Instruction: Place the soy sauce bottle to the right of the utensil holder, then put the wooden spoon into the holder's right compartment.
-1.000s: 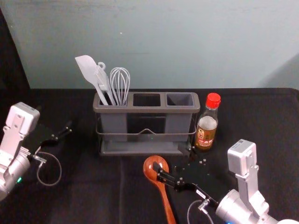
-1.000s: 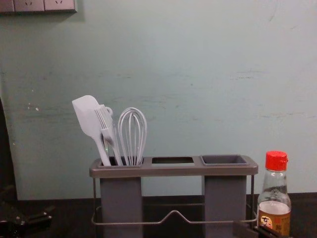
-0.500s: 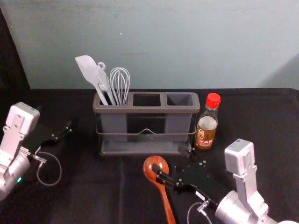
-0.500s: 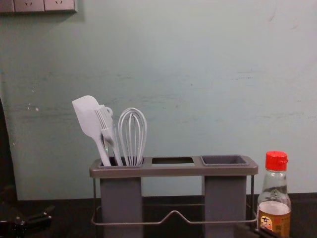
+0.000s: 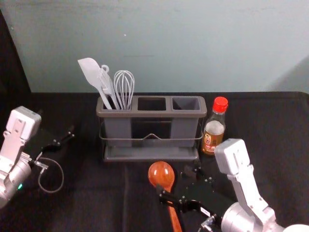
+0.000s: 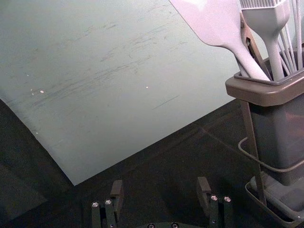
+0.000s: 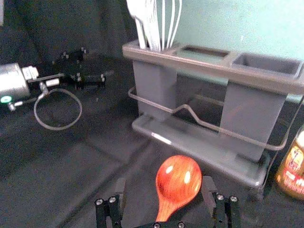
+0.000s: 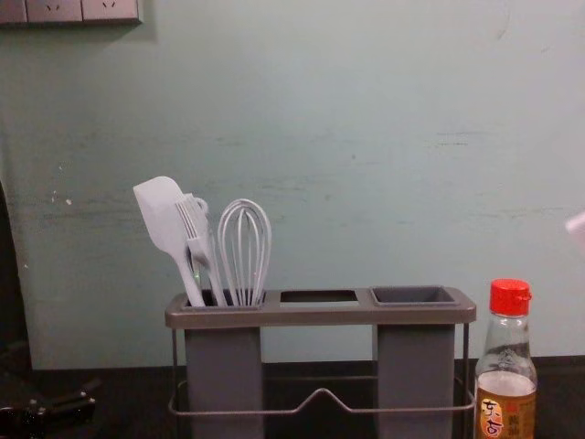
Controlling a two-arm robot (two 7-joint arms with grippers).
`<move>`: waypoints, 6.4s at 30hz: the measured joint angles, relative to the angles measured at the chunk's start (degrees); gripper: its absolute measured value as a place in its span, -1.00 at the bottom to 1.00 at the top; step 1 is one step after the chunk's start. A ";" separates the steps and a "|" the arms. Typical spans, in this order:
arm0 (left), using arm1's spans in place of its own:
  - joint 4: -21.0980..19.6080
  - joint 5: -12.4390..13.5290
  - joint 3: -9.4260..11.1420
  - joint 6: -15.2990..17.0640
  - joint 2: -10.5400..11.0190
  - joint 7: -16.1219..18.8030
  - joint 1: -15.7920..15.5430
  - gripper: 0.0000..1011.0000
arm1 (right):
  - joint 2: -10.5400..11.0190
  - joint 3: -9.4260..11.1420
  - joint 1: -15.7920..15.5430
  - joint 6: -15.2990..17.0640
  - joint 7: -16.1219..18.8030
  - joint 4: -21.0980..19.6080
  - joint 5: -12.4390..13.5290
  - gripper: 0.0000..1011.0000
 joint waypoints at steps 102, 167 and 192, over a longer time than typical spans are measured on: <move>0.00 0.00 0.00 0.00 0.00 0.00 0.00 1.00 | -17.19 -2.61 19.02 34.74 0.37 14.69 -18.06 0.98; 0.00 0.00 0.00 0.00 0.00 0.00 0.00 1.00 | -6.03 8.63 0.35 16.08 18.36 -12.11 -9.12 0.67; 0.00 0.00 0.00 0.00 0.00 0.00 0.00 1.00 | 0.57 13.04 -9.06 -25.88 7.79 -11.84 -14.38 0.67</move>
